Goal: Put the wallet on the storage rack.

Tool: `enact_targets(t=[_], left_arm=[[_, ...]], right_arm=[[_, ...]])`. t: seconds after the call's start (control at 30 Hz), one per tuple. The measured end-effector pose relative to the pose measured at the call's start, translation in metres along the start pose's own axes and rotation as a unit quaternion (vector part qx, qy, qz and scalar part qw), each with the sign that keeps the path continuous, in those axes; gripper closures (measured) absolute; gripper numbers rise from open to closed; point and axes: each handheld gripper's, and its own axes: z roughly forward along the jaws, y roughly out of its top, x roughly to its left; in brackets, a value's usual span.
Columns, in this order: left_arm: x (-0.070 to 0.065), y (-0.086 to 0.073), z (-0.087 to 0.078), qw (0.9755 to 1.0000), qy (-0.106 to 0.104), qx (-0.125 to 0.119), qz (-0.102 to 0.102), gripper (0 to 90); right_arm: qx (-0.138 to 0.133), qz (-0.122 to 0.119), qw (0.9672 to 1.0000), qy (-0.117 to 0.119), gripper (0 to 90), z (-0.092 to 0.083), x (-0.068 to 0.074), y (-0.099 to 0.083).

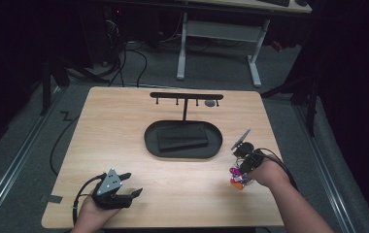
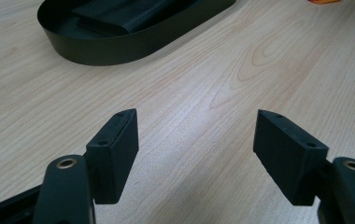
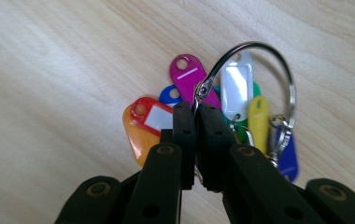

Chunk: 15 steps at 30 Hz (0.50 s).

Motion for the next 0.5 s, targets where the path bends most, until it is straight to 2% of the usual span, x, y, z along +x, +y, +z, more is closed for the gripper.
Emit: enact_targets(t=[0.03, 0.1, 0.17, 0.2, 0.3, 0.47, 0.5], left_arm=[[0.0, 0.0, 0.0, 1.0, 0.0, 0.0, 0.0, 31.8], [0.0, 0.0, 0.0, 1.0, 0.0, 0.0, 0.0, 31.8], [0.0, 0.0, 0.0, 1.0, 0.001, -0.003, -0.002, 32.0], [0.0, 0.0, 0.0, 1.0, 0.0, -0.003, -0.003, 32.1], [0.0, 0.0, -0.001, 1.0, 0.001, -0.004, -0.002, 32.1], [0.0, 0.0, 0.0, 1.0, 0.001, -0.003, -0.003, 32.1], [0.0, 0.0, 0.0, 1.0, 0.0, -0.002, -0.002, 32.1]], right_arm=[[0.0, 0.0, 1.0, 0.0, 87.4, 0.0, 0.0, 0.0], [-0.008, -0.026, 0.9996, -0.002, 87.5, -0.014, 0.002, 0.0], [-0.012, -0.021, 0.9997, -0.007, 87.6, -0.025, 0.004, -0.001], [-0.02, -0.032, 0.9993, -0.008, 87.6, -0.03, 0.003, -0.001], [-0.027, -0.041, 0.9987, -0.011, 87.7, -0.044, 0.004, -0.002], [-0.034, -0.048, 0.9981, -0.016, 88.0, -0.065, 0.007, -0.003], [-0.033, -0.043, 0.9984, -0.015, 88.0, -0.07, 0.008, -0.004]])
